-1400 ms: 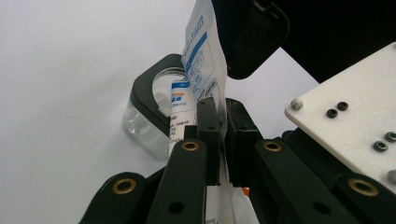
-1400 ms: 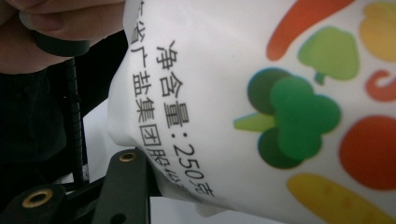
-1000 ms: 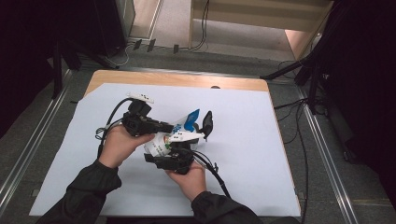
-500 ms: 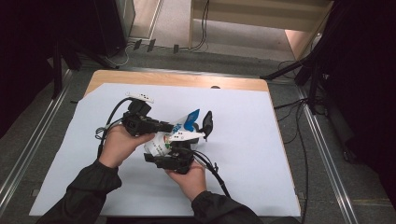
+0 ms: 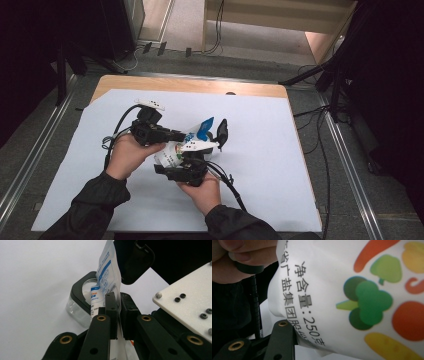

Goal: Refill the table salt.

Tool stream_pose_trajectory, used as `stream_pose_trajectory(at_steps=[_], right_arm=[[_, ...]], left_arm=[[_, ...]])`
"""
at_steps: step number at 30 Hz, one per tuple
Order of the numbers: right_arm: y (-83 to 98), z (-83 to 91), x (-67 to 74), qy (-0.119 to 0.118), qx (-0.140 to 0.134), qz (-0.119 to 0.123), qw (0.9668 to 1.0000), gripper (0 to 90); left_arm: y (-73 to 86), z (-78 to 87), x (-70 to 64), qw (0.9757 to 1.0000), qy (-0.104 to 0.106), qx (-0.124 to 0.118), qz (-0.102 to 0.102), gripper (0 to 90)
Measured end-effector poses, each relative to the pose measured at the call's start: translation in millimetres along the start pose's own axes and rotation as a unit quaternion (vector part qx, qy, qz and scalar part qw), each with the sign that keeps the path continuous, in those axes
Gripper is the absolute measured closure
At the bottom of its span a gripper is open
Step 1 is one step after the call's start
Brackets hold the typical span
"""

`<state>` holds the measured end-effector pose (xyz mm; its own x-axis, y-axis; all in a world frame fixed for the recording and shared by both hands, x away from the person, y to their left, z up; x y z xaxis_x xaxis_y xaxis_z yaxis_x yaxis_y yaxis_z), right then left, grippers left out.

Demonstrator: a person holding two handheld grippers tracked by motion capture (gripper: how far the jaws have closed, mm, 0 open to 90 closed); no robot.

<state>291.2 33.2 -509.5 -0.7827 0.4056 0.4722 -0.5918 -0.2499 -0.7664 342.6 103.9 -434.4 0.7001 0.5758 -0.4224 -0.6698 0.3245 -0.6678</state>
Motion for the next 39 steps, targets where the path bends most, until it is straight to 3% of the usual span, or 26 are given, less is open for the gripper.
stream_pose_trajectory(at_steps=[30, 39], right_arm=[[-0.2, -0.8, 0.8, 0.005, 0.003, 0.009, 0.9999, 54.0], [-2.2, -0.3, -0.7, 0.005, 0.000, -0.001, 1.0000, 56.8]], left_arm=[[-0.6, -0.2, 0.0, 1.0000, -0.007, -0.002, -0.001, 87.8], [-2.1, 0.1, -0.1, 0.9999, -0.009, -0.005, -0.004, 88.0]])
Point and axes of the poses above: each handheld gripper's, and its own axes: z roughly backward along the jaws, y roughly out of its underside, x roughly to its left, the point moved 6 cm from there along -z, roughly forward along the jaws, and after that the axes turned 2 degrees about x, right-handed, at the moved point
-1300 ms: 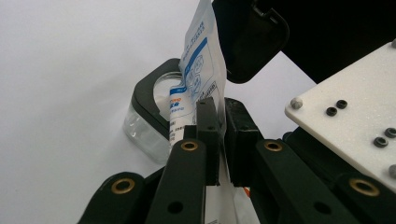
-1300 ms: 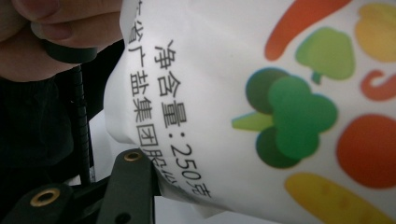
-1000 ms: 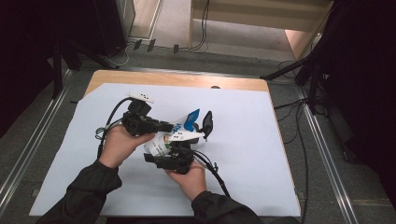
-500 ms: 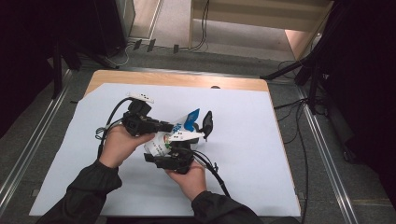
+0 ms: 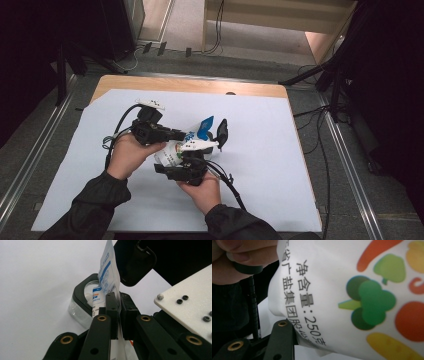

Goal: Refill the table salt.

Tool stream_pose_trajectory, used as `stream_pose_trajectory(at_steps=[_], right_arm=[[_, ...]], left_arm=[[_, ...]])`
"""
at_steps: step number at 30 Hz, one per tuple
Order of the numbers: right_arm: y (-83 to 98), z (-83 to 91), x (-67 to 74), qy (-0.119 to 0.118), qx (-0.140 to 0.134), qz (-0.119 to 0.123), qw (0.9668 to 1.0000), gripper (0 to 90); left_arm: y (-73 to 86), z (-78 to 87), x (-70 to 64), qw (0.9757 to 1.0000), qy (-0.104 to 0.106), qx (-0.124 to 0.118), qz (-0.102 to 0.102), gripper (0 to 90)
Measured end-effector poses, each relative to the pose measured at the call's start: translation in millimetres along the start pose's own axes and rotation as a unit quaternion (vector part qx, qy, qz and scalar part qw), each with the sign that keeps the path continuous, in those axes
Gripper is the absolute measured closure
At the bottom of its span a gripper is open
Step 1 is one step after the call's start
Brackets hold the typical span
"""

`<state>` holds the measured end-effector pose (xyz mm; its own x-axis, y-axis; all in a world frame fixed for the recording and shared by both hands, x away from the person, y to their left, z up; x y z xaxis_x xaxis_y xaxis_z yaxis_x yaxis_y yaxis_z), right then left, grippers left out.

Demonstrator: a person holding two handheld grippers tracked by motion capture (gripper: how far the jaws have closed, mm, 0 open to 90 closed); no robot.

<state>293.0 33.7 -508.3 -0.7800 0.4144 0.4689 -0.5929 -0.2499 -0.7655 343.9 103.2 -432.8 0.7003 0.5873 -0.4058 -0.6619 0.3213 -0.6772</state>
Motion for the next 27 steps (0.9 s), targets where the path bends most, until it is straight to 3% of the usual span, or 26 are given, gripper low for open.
stream_pose_trajectory(at_steps=[27], right_arm=[[2.7, -1.4, 0.6, 0.003, -0.007, 0.001, 1.0000, 55.0]], left_arm=[[0.0, 5.8, -1.0, 1.0000, 0.001, 0.002, -0.002, 89.9]])
Point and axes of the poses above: each handheld gripper's, and its own axes: z roughly backward along the jaws, y roughly out of its underside, x roughly to its left, the point moved 6 cm from there along -z, roughly forward along the jaws, and after that the axes turned 2 degrees about x, right-handed, at the moved point
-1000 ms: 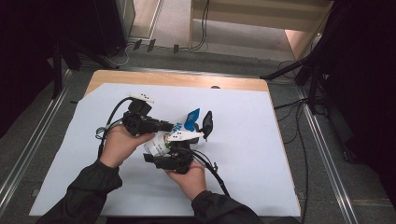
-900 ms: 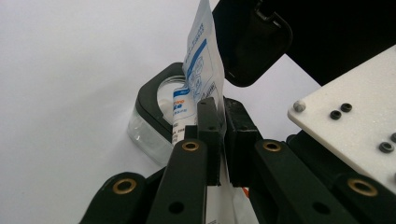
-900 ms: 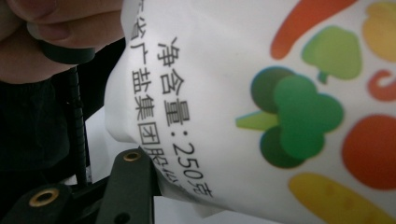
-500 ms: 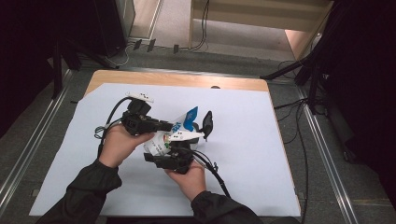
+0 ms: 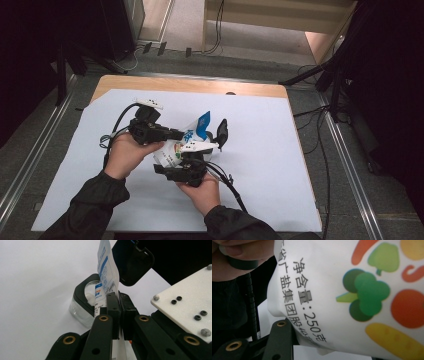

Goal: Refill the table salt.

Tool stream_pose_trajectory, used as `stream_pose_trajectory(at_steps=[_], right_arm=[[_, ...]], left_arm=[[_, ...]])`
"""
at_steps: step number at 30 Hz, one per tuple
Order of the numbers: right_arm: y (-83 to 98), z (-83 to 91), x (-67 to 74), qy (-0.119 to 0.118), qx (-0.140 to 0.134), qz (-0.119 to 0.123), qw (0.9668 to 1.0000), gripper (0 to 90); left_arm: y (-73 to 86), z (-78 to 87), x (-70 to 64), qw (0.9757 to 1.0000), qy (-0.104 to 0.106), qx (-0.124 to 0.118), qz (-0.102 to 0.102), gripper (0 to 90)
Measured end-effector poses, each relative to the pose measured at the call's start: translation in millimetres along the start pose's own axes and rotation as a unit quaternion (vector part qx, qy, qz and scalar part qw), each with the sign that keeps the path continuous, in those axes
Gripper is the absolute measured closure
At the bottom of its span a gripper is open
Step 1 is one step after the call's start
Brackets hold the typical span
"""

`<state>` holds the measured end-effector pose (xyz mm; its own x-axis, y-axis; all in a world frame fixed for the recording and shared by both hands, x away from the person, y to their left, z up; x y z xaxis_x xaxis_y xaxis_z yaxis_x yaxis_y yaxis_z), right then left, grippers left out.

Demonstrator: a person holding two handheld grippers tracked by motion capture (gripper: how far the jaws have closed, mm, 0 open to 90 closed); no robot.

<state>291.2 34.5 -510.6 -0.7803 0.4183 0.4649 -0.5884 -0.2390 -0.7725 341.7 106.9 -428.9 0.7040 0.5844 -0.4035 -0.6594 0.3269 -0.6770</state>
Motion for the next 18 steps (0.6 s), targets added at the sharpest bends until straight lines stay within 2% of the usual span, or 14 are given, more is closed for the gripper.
stream_pose_trajectory(at_steps=[11, 18], right_arm=[[2.5, -1.2, -3.6, 0.010, 0.003, 0.006, 0.9999, 55.4], [-0.2, 1.8, -2.6, 0.004, -0.002, -0.006, 1.0000, 57.9]], left_arm=[[0.1, -0.9, -0.5, 1.0000, -0.002, 0.002, -0.002, 90.0], [-1.3, -1.5, -1.4, 1.0000, 0.004, -0.006, 0.002, 89.7]])
Point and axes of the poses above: each handheld gripper's, and its own axes: z roughly backward along the jaws, y roughly out of its underside, x roughly to its left, the point moved 6 cm from there along -z, roughly forward along the jaws, and after that the axes turned 2 degrees about x, right-handed, at the moved point
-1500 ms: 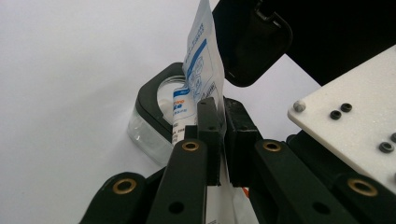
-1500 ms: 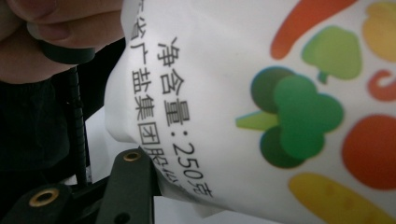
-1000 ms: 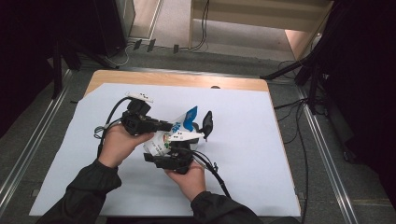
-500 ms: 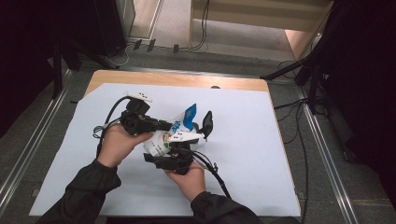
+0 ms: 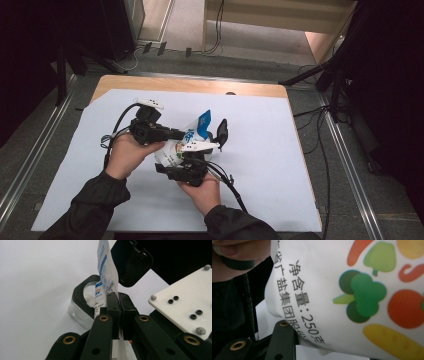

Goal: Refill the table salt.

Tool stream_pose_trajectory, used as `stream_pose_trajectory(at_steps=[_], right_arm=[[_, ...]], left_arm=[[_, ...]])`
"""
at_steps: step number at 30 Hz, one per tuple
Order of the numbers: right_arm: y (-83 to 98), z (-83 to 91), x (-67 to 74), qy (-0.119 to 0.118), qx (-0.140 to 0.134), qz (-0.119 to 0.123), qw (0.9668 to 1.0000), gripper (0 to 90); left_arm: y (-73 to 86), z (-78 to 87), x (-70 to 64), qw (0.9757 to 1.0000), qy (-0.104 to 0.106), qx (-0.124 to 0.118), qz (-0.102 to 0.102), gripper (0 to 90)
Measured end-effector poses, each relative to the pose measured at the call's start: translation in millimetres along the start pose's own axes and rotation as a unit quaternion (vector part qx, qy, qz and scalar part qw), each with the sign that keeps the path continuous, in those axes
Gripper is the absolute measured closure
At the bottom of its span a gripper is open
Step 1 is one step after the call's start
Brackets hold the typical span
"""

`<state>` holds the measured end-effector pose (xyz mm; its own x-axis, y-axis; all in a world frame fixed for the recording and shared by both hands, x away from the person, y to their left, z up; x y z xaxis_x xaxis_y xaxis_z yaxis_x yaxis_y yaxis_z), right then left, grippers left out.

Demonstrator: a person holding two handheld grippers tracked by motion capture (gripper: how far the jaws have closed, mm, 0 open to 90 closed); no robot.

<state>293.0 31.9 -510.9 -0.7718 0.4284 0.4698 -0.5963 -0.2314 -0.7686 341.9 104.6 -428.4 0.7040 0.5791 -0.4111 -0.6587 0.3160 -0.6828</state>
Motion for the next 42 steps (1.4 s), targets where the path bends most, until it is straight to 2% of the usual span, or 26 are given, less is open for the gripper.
stream_pose_trajectory(at_steps=[12, 15, 18, 21, 23, 31, 42], right_arm=[[-3.6, 1.9, 1.4, -0.008, -0.002, -0.009, 0.9999, 58.5], [-3.8, 2.2, 0.8, -0.008, -0.001, -0.009, 0.9999, 58.5], [-3.6, 2.0, -1.2, -0.006, 0.002, -0.011, 0.9999, 58.6], [-3.3, 1.8, -1.1, -0.006, 0.002, -0.011, 0.9999, 58.6], [-3.4, 1.7, -0.9, -0.006, 0.002, -0.011, 0.9999, 58.5], [-3.5, 1.4, 0.4, -0.001, 0.002, -0.002, 1.0000, 55.8], [-0.9, -0.6, -2.3, 0.009, 0.001, -0.001, 1.0000, 56.9]], left_arm=[[1.3, 0.6, 3.0, 0.9999, 0.011, 0.003, 0.005, 86.8], [2.9, 0.7, 3.2, 0.9998, 0.014, 0.014, 0.010, 85.0], [4.5, 1.2, 4.4, 0.9997, 0.009, 0.019, 0.007, 84.0], [4.4, 1.6, 4.5, 0.9997, 0.008, 0.021, 0.006, 86.7], [4.1, 1.5, 4.1, 0.9997, -0.002, 0.025, 0.003, 88.2], [1.7, 1.6, 2.0, 0.9997, -0.016, 0.018, 0.001, 89.8], [2.1, 1.0, 0.5, 0.9996, -0.016, 0.023, -0.002, 90.0]])
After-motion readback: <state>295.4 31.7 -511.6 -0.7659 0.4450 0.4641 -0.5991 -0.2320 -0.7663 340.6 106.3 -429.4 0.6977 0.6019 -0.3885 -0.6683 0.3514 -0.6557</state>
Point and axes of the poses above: each handheld gripper's, and its own axes: z roughly backward along the jaws, y roughly out of its underside, x roughly to its left, the point moved 6 cm from there along -z, roughly forward along the jaws, and after that the axes turned 2 degrees about x, right-handed, at the moved point
